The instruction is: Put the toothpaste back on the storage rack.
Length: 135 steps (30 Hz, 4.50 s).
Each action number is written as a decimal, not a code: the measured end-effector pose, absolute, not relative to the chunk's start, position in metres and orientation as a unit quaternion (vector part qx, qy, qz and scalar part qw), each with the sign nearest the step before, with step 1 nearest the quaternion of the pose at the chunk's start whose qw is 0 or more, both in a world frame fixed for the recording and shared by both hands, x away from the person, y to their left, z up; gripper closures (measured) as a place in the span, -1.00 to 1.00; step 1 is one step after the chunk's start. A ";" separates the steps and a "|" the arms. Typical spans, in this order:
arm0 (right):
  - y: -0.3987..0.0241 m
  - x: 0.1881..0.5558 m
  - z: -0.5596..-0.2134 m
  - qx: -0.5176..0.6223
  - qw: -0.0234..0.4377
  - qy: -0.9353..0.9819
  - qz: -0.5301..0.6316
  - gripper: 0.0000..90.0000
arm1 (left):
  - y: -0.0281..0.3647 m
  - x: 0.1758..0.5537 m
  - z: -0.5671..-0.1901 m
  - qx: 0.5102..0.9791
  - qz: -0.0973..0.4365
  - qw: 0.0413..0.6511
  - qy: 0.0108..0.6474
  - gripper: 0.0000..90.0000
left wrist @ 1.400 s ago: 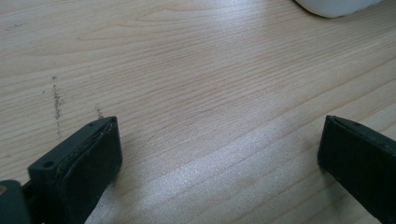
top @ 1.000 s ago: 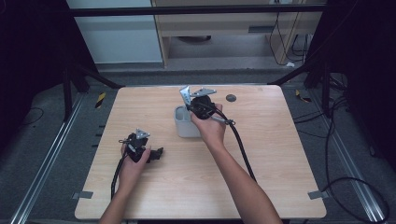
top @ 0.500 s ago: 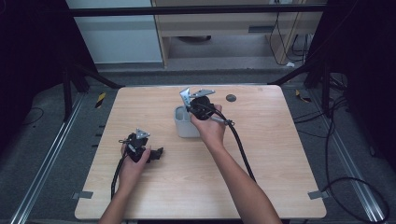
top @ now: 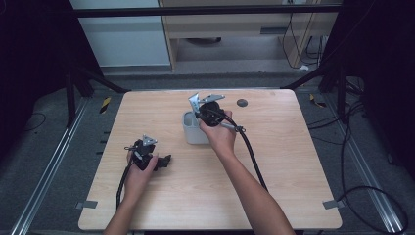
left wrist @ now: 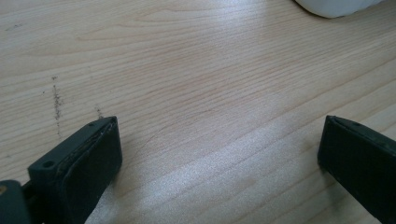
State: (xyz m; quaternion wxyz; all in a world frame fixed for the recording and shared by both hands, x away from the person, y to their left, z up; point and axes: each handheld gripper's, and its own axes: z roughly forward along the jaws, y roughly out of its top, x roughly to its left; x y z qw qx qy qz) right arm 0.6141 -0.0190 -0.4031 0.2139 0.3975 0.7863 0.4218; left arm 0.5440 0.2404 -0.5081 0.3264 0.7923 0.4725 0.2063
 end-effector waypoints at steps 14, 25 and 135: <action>-0.020 0.615 -0.405 0.400 0.211 0.787 0.420 0.74 | 0.240 0.544 -0.508 0.792 0.206 0.327 0.472 -1.00; -0.020 0.615 -0.404 0.403 0.209 0.784 0.423 0.70 | 0.240 0.544 -0.508 0.792 0.206 0.327 0.473 -1.00; -0.125 0.554 -0.385 0.415 0.226 0.777 0.415 -0.76 | 0.240 0.544 -0.508 0.792 0.207 0.327 0.473 -1.00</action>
